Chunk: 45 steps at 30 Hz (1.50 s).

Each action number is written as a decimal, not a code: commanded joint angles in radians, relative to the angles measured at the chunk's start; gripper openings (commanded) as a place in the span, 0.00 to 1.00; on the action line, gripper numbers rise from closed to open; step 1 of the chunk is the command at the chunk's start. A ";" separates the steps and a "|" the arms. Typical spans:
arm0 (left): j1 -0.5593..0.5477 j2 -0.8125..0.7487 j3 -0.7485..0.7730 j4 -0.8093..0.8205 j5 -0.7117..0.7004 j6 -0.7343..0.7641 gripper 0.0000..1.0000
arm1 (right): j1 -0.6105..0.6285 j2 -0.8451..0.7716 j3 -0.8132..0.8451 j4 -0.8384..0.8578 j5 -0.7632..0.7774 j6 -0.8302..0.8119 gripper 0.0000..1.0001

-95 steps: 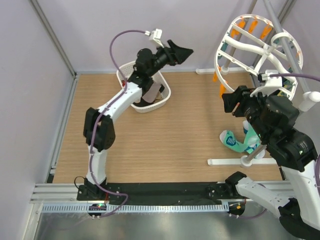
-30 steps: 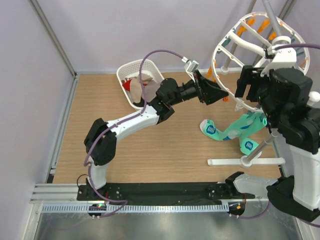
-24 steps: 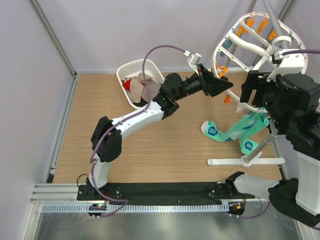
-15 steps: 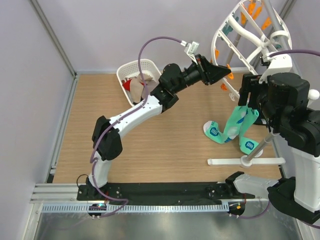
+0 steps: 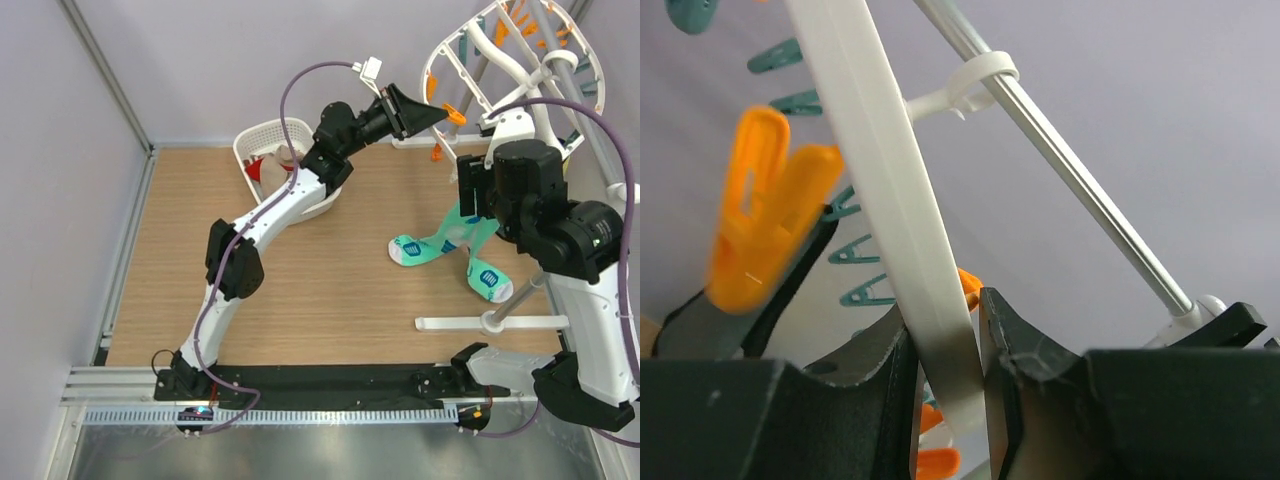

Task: Remove the socks clipped to the hanger
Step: Adjust the hanger on the clothesline.

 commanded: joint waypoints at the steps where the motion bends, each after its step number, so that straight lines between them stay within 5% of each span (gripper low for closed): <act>1: 0.019 0.038 0.076 0.062 0.110 -0.167 0.22 | -0.002 0.011 -0.015 0.061 0.039 -0.087 0.73; 4: 0.040 0.026 0.070 0.036 0.114 -0.178 0.25 | -0.005 0.034 -0.060 0.093 0.036 -0.107 0.72; 8: 0.060 -0.017 0.014 0.041 0.116 -0.159 0.55 | -0.084 0.077 -0.091 0.151 -0.071 -0.109 0.70; 14: 0.088 -0.136 -0.106 -0.040 0.061 -0.029 0.71 | -0.178 0.129 -0.075 0.127 -0.177 -0.112 0.70; 24: 0.108 -0.049 0.012 -0.091 0.085 -0.026 0.72 | -0.327 0.165 -0.002 0.006 -0.297 -0.078 0.69; 33: 0.120 -0.057 0.066 -0.214 0.067 0.075 0.72 | -0.355 0.220 -0.033 0.074 -0.424 -0.118 0.42; 40: 0.137 -0.371 -0.347 -0.336 -0.121 0.431 0.75 | -0.353 0.362 0.170 0.065 -0.481 -0.055 0.13; 45: 0.131 -0.554 -0.592 -0.240 -0.122 0.612 0.75 | -0.355 0.383 0.210 0.049 -0.466 -0.041 0.08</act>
